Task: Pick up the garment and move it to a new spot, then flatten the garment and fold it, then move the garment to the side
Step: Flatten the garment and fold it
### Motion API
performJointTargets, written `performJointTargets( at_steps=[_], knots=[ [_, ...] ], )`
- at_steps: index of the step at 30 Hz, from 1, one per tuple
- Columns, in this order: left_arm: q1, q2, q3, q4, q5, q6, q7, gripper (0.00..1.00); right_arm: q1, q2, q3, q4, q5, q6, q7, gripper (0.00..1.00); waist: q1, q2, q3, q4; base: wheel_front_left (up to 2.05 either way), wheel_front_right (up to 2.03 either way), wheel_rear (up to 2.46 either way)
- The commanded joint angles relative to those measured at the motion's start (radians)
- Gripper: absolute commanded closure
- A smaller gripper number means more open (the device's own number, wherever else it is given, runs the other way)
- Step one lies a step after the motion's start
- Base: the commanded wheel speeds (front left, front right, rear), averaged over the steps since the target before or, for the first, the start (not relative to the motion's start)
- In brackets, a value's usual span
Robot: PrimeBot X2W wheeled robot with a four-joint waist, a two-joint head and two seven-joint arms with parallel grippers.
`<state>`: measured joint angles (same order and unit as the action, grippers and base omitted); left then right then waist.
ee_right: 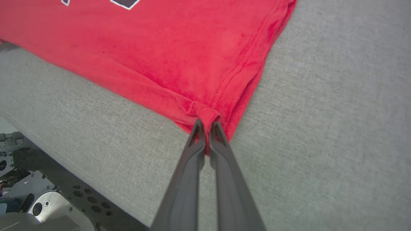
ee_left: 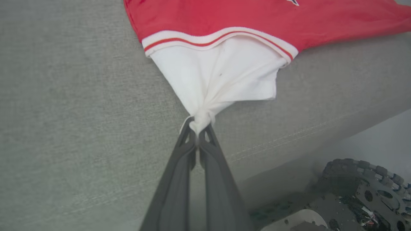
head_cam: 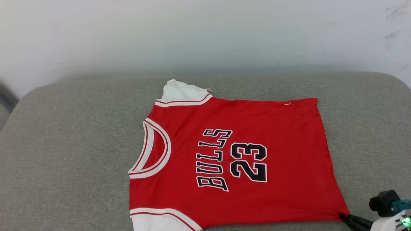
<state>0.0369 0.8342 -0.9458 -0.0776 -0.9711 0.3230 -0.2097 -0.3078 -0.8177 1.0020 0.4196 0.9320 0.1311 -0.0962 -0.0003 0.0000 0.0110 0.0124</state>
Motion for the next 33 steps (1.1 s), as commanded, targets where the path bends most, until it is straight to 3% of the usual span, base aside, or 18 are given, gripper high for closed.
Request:
performJointTargets(
  at_steps=[1,6,10,22,33],
  knots=[
    [0.02,0.011,-0.003,-0.013,-0.015,0.002,0.013,1.0,0.038,-0.024,-0.021,-0.014,0.001,-0.001,0.01,1.0,0.0003,0.0,-0.004,0.005,0.0,0.0,0.0],
    [0.021,0.027,-0.001,-0.044,-0.02,0.005,0.025,1.0,0.106,-0.047,-0.064,-0.069,-0.009,-0.001,0.052,1.0,0.0003,0.0,0.002,0.011,0.0,0.0,0.0],
    [-0.037,0.029,0.014,-0.041,0.015,0.004,0.014,1.0,0.118,-0.03,-0.118,-0.104,-0.03,-0.001,0.07,1.0,0.0003,0.0,0.019,0.01,0.0,0.0,0.0],
    [-0.338,-0.012,0.073,0.027,0.128,-0.071,0.036,1.0,0.028,0.008,-0.33,-0.188,-0.107,-0.001,0.143,1.0,0.0003,0.0,0.145,-0.005,0.0,0.0,0.0],
    [-0.545,-0.077,0.088,0.192,0.172,-0.158,0.052,1.0,-0.05,0.06,-0.423,-0.206,-0.148,-0.001,0.225,1.0,0.0003,0.0,0.253,-0.02,0.0,0.0,0.0]
  ],
)
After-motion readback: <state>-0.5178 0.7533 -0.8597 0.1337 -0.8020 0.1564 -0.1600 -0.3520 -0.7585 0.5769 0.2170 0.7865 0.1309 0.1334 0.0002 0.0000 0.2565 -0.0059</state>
